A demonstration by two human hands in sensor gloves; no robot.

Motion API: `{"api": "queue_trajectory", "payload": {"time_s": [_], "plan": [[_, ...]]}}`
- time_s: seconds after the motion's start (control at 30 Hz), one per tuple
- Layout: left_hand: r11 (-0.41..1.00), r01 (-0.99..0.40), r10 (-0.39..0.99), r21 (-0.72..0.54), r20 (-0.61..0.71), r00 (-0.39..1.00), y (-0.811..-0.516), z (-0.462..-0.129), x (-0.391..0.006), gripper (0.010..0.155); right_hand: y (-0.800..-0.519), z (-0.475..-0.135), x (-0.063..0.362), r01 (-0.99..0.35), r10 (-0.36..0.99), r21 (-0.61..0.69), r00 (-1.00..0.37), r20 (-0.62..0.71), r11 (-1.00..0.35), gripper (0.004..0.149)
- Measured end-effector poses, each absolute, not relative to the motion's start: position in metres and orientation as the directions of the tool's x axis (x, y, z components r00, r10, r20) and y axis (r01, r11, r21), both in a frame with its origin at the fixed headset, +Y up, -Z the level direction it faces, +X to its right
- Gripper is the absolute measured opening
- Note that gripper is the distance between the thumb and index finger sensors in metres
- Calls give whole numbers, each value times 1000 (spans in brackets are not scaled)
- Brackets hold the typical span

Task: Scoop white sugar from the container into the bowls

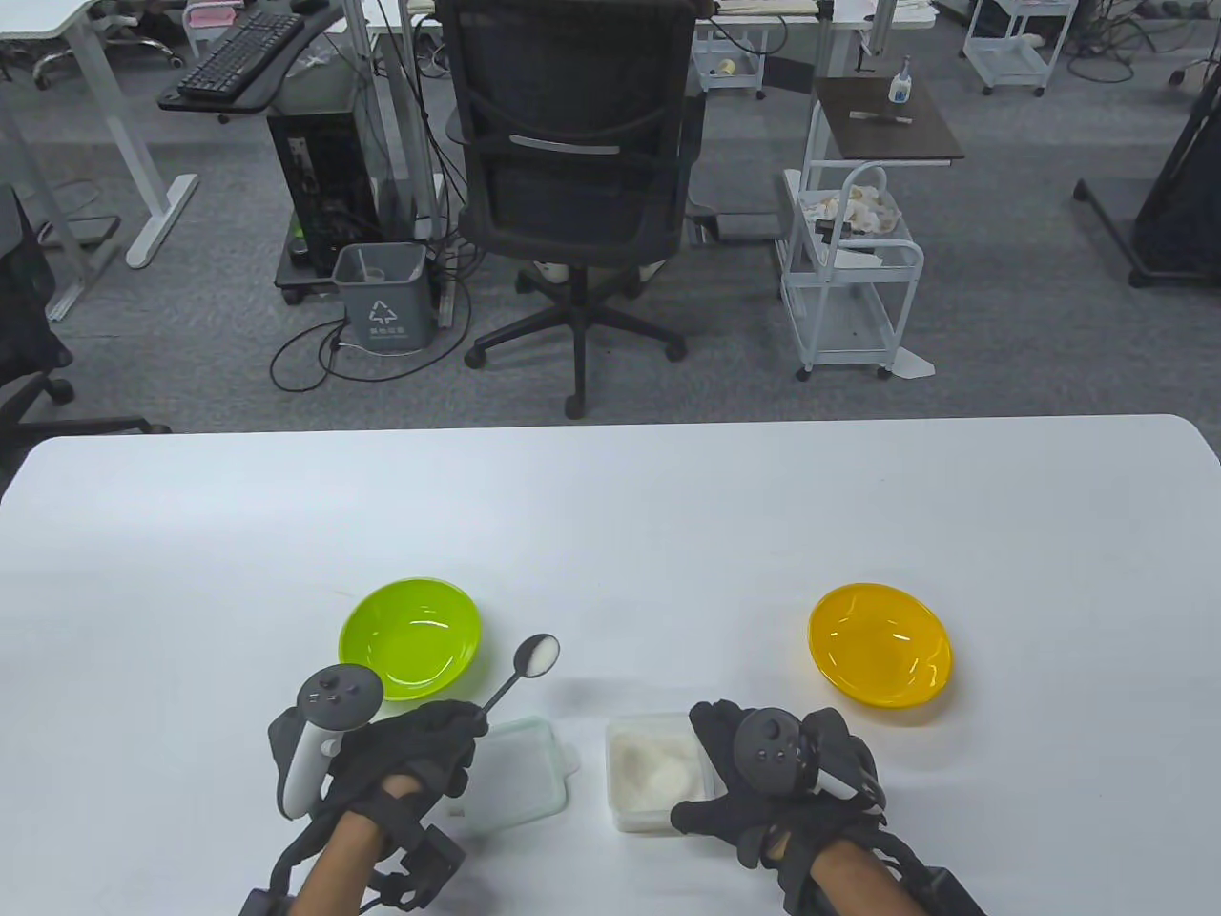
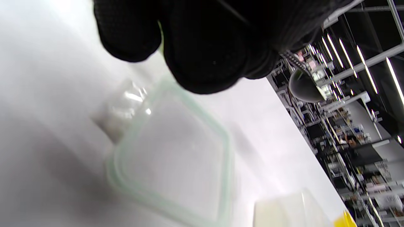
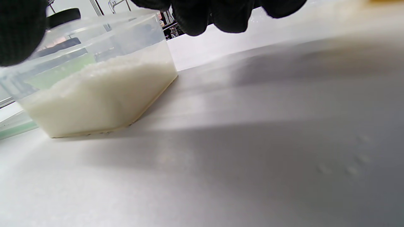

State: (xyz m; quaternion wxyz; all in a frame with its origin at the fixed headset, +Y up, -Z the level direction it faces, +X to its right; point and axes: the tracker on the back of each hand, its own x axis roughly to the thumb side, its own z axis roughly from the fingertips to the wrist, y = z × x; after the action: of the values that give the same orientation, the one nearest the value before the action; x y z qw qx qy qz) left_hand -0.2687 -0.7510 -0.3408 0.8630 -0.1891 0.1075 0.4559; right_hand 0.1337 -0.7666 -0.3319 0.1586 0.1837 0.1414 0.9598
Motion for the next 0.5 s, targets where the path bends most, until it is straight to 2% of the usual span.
{"api": "queue_trajectory", "payload": {"time_s": [0.33, 0.5], "plan": [[546, -836, 718, -47, -488, 496, -754, -343, -323, 49, -767, -332, 134, -255, 358, 329, -882, 307, -909, 98], [652, -758, 651, 11, -521, 553, -752, -342, -335, 50, -767, -332, 135, -255, 359, 329, -881, 307, -909, 98]]}}
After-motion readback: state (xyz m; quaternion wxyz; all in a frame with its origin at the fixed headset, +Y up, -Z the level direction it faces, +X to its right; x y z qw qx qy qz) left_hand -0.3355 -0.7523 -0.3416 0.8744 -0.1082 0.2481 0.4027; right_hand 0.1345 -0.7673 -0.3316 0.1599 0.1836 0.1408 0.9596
